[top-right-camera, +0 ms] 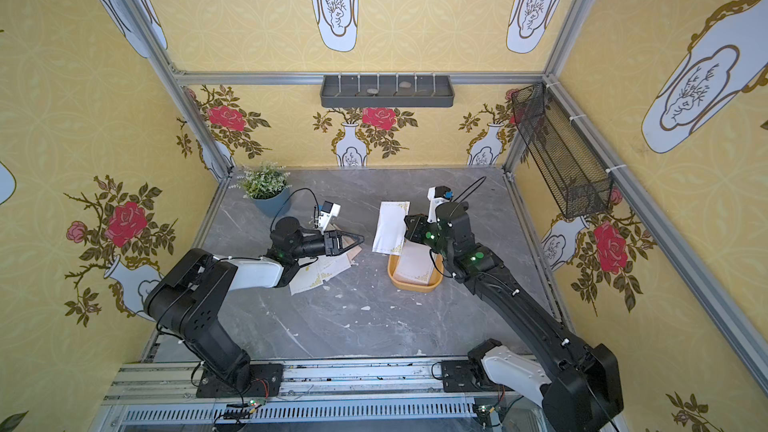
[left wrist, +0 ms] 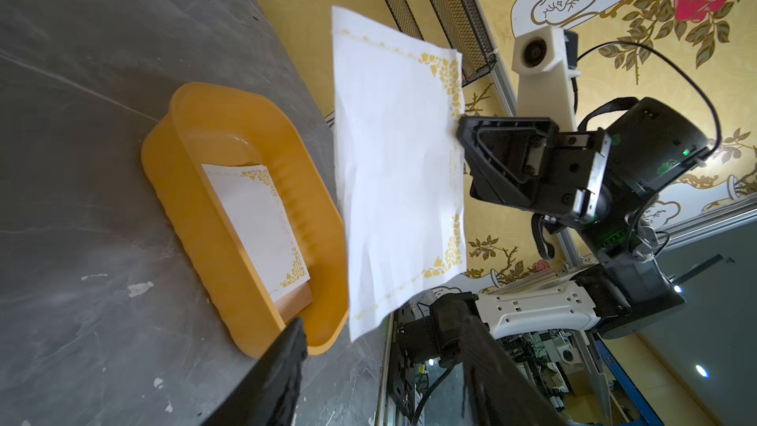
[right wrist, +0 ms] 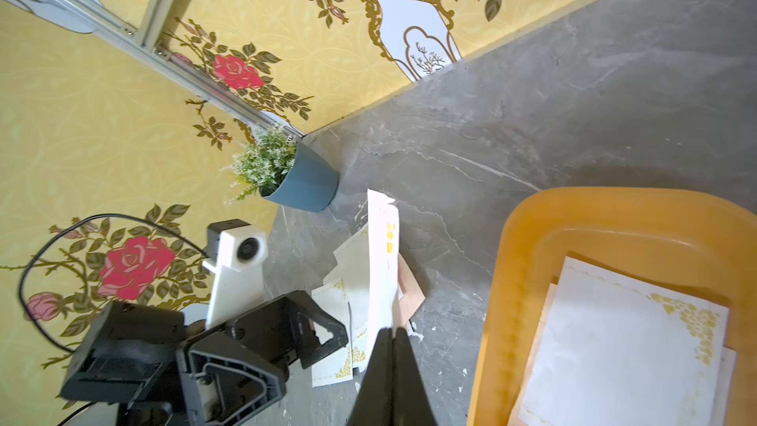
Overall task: Take out the stationery paper from the storage box
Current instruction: Pick up the stationery paper from the storage box.
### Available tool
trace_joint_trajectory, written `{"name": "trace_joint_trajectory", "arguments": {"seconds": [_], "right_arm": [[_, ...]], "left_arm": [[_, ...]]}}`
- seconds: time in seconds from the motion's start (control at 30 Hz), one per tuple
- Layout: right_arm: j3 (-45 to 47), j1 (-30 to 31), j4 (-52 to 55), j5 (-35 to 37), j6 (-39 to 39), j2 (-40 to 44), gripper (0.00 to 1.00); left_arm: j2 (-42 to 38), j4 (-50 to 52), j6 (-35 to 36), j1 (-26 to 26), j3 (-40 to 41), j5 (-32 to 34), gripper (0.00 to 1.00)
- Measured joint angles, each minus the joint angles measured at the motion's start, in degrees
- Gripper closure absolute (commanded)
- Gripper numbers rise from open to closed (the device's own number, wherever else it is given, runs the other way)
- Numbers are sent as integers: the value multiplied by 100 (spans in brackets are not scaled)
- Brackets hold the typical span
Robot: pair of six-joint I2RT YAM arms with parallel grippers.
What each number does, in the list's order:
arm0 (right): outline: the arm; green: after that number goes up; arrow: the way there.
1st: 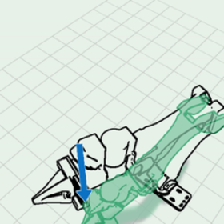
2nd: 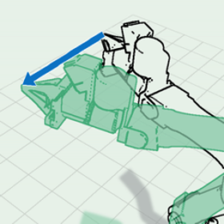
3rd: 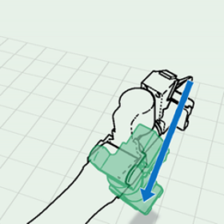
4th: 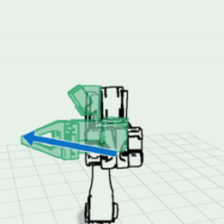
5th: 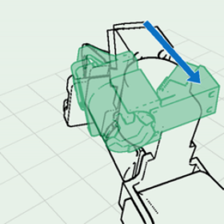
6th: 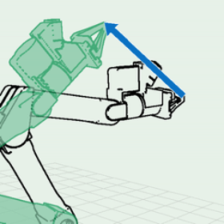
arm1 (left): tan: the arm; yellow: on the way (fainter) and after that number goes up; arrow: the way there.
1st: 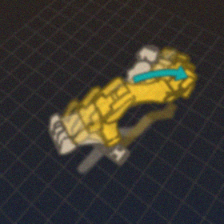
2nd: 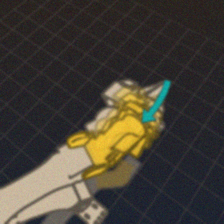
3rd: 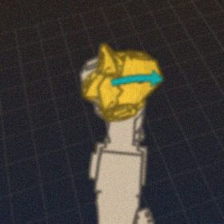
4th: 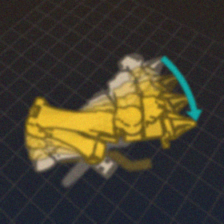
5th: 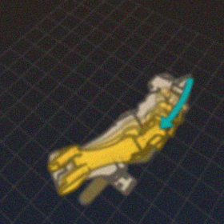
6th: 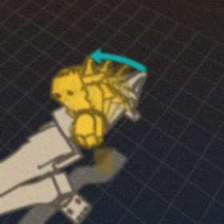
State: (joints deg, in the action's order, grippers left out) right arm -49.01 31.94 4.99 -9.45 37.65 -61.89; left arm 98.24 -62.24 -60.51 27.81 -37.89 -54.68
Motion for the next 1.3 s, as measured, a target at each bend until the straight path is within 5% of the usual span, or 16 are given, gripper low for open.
{"name": "trace_joint_trajectory", "arguments": {"seconds": [0.4,0.57,0.83,0.97,1.0,1.1,1.3], "right_arm": [[63,37,-540,-485,157,-481,100],[79,72,-684,-562,199,-564,100],[114,81,-721,-645,219,-625,100],[140,81,-820,-645,214,-627,100],[142,81,-817,-645,201,-627,97],[168,46,-807,-629,175,-601,34],[623,-553,-1080,-1150,155,-170,15]], "left_arm": [[352,-212,-256,190,-315,-85,46],[352,-295,-289,227,-343,-109,61],[352,-356,-297,247,-352,-179,100],[352,-369,-297,254,-352,-195,100],[348,-367,-299,254,-352,-195,100],[282,-361,-297,254,-330,-197,100],[55,-203,-192,251,-247,-195,100]]}}
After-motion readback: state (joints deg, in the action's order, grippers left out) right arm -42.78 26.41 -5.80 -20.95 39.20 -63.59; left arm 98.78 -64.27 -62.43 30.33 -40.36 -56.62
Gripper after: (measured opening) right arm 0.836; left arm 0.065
